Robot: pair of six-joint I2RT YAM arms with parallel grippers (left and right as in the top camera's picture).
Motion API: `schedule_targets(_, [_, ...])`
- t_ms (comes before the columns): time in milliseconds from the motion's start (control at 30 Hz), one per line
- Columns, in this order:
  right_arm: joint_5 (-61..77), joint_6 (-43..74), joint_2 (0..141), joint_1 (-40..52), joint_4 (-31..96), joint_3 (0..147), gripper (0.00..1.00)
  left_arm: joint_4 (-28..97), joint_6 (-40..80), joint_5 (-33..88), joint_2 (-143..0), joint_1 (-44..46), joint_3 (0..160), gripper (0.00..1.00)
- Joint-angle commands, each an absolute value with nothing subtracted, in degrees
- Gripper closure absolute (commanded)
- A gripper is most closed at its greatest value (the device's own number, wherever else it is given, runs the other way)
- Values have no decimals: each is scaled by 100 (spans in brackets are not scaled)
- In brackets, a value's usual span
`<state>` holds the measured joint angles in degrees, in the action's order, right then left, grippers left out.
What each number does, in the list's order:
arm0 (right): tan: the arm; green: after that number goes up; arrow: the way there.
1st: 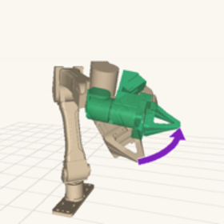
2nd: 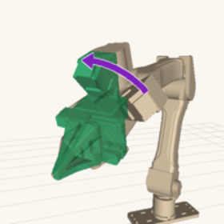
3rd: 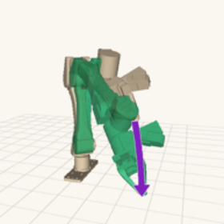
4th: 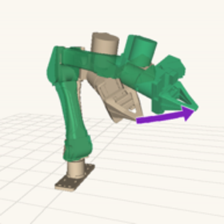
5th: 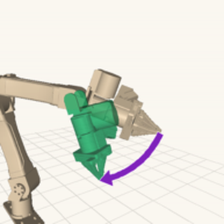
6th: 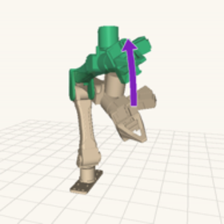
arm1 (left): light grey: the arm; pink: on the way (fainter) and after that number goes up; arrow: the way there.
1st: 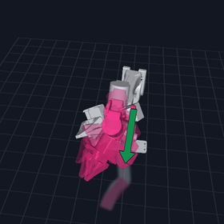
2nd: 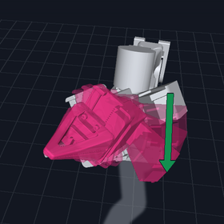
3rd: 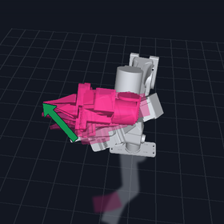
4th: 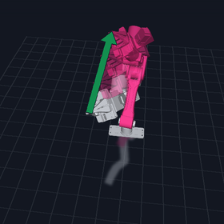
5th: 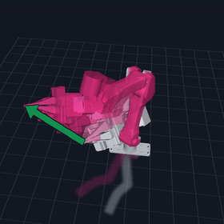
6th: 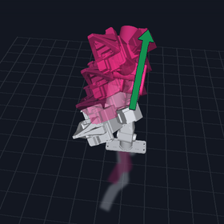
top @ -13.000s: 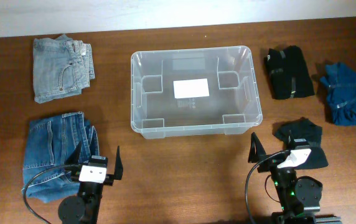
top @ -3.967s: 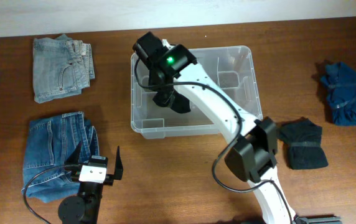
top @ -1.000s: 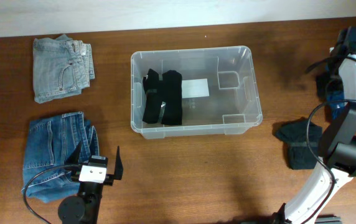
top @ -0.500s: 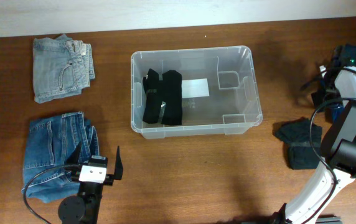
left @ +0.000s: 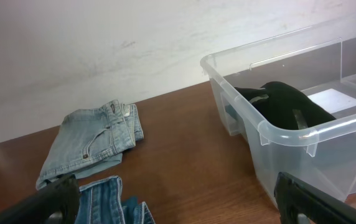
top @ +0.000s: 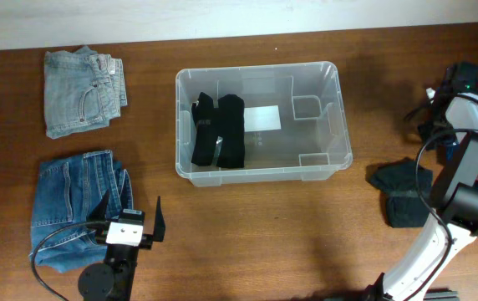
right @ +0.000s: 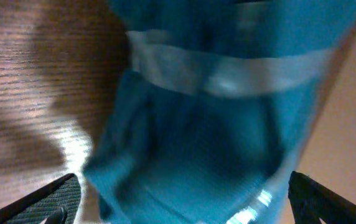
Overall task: Pack container
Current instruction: 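Grasp the teal folded garment with the right gripper and lift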
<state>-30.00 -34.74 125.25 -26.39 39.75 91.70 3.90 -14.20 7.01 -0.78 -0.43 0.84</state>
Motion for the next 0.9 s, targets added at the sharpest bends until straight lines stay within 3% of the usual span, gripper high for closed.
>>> schedule_targets(0, [-3096,-3542,12842,-2749,3872,9126,2,397,-1507,659,-34,-64,49,1])
schedule_targets(433, [-3063,-3577,13170,-2794,3232,9126,0,397,-1507,659,-34,-64,49,1])
schedule_targets(533, [-3022,-3559,13279,-2816,3284,9118,4,397,-1507,659,-34,-64,49,1])
schedule_targets(667, [-2803,-3367,13314,-2821,3326,9118,21,397,-1507,659,-34,-64,49,0])
schedule_targets(700, [-2757,-3326,13314,-2821,3326,9118,29,397,-1507,659,-34,-64,49,1])
schedule_targets(733, [-2762,-3118,13314,-2818,3317,9118,44,397,-1507,659,-34,-64,49,1])
schedule_targets(867, [-2766,-2659,13305,-2814,3345,9124,53,397,-1507,659,-34,-64,49,1])
